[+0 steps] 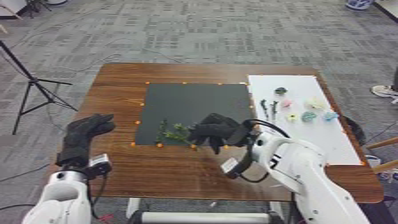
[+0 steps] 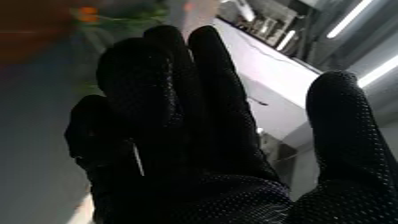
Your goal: Arrange flowers
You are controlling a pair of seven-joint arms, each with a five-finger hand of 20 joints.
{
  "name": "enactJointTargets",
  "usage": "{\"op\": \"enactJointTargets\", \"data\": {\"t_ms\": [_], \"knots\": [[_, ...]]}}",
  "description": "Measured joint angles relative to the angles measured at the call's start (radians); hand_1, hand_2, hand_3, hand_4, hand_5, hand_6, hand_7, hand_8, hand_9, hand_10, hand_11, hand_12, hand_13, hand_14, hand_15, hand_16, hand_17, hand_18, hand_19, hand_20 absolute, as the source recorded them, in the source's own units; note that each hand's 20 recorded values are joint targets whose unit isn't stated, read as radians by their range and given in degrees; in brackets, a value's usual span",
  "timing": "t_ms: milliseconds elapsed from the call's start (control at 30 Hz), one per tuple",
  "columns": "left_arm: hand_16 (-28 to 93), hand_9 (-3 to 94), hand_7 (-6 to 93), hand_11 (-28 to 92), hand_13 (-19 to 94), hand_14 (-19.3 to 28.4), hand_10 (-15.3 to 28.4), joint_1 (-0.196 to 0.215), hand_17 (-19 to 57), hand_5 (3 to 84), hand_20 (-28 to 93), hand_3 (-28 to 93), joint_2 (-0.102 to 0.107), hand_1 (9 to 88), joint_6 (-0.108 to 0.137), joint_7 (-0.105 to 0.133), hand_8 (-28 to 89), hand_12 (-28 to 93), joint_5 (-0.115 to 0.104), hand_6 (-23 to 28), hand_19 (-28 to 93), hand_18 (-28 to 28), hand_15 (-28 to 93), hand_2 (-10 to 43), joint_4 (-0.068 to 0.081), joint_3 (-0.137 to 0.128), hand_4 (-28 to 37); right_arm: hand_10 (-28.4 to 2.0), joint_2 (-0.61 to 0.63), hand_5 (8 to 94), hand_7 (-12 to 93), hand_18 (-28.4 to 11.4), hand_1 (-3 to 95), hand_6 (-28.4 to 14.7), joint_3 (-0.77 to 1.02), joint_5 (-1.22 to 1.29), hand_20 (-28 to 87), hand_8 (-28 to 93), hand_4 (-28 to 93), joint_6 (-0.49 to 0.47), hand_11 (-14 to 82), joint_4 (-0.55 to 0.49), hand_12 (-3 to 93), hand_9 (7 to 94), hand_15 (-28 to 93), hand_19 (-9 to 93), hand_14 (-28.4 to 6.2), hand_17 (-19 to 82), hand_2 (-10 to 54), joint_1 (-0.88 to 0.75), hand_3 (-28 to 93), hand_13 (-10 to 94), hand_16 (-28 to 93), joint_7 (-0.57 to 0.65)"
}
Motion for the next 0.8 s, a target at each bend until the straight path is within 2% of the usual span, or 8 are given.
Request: {"op": "enactJointTargets", "data": {"t_ms": [133,367,800], "knots": [[-2,61.7,17.2,25,47,19.9,15.3,0.009,8.9,60.8,18,69,0.0,28.7,0.0,0.0,-8,17,-0.004,4.1,12,12.6,29,11.2,0.0,-0.002,-24.7,-17.0,0.005,69.9,12,-23.7,20.5,-4.3,0.006,-0.011,55,-6,-8,0.013,9.7,0.05,13.2,72.9,59,93,-13.7,47,10.0,-0.001,52,79,32,0.006],[-2,61.3,17.3,25,47,19.6,15.0,0.001,8.9,60.2,18,68,0.0,28.8,0.0,0.002,-8,17,-0.004,4.0,12,12.6,29,11.4,0.002,0.005,-24.1,-16.8,0.001,70.2,13,-23.7,20.3,-4.2,0.013,-0.046,55,-6,-9,0.038,9.7,0.106,13.4,73.1,60,93,-13.7,47,10.0,0.0,53,79,33,0.018],[-2,61.4,17.4,25,47,19.7,15.0,-0.008,8.9,60.2,18,68,-0.001,28.8,-0.001,0.005,-8,16,-0.004,4.1,12,12.6,29,11.5,0.003,0.014,-23.9,-16.7,-0.036,69.9,13,-23.7,20.3,-4.2,-0.006,-0.06,56,-6,-9,0.042,9.6,0.134,13.3,73.1,60,93,-13.6,47,10.1,0.018,53,79,33,0.02]]}}
